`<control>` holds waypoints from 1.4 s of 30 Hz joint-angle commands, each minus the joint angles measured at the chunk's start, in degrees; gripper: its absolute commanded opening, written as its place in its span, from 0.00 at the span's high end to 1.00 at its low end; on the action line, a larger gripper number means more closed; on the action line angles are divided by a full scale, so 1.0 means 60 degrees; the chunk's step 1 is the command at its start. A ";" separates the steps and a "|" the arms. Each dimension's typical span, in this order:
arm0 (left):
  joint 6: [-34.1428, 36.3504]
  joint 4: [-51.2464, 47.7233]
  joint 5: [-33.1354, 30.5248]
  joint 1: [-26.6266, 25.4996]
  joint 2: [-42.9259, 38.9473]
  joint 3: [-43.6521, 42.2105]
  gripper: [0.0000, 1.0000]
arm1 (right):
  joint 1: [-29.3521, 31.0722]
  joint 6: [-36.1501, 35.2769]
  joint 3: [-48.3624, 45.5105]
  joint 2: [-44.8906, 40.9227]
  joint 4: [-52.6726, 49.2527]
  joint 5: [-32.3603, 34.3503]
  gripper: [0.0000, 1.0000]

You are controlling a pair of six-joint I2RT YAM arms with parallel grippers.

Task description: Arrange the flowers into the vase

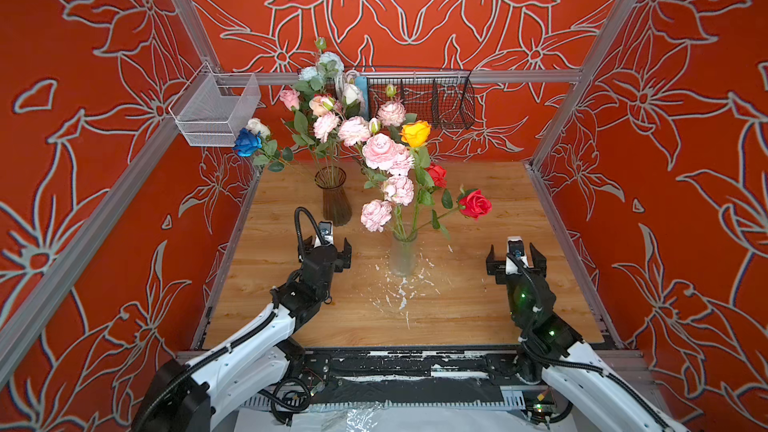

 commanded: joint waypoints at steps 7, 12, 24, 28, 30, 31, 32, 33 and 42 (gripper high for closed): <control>0.0634 0.2433 0.0344 0.1444 0.0880 -0.0641 0.03 | -0.2834 0.0371 -0.0168 0.2014 0.2323 -0.3050 0.02; 0.1039 0.3662 0.0701 0.2310 0.2274 -0.0722 0.02 | -0.4192 0.1095 -0.0117 0.5301 0.4687 -0.4309 0.03; -0.0257 0.4120 0.4054 0.4792 0.4008 -0.0642 0.03 | -0.4614 0.1138 0.0997 0.6343 0.3557 -0.5165 0.03; -0.0296 0.3250 0.4482 0.4954 0.4109 -0.0103 0.03 | -0.4624 0.1341 0.0809 0.6155 0.3752 -0.4745 0.02; -0.0321 0.3260 0.4529 0.4987 0.4090 -0.0105 0.03 | -0.4636 0.1232 0.0817 0.6139 0.3695 -0.5116 0.03; -0.0320 0.3219 0.4520 0.4987 0.4086 -0.0101 0.03 | -0.4638 0.1265 0.0909 0.6245 0.3632 -0.5125 0.03; -0.0321 0.3214 0.4521 0.4988 0.4081 -0.0103 0.03 | -0.4636 0.1458 0.1043 0.6382 0.3501 -0.5065 0.02; -0.0306 0.3251 0.4521 0.4986 0.4094 -0.0109 0.03 | -0.4690 0.1890 0.1112 0.6535 0.3614 -0.5028 0.03; -0.0306 0.3239 0.4521 0.4990 0.4077 -0.0115 0.03 | -0.5393 0.2988 0.0703 0.7156 0.5043 -0.5304 0.03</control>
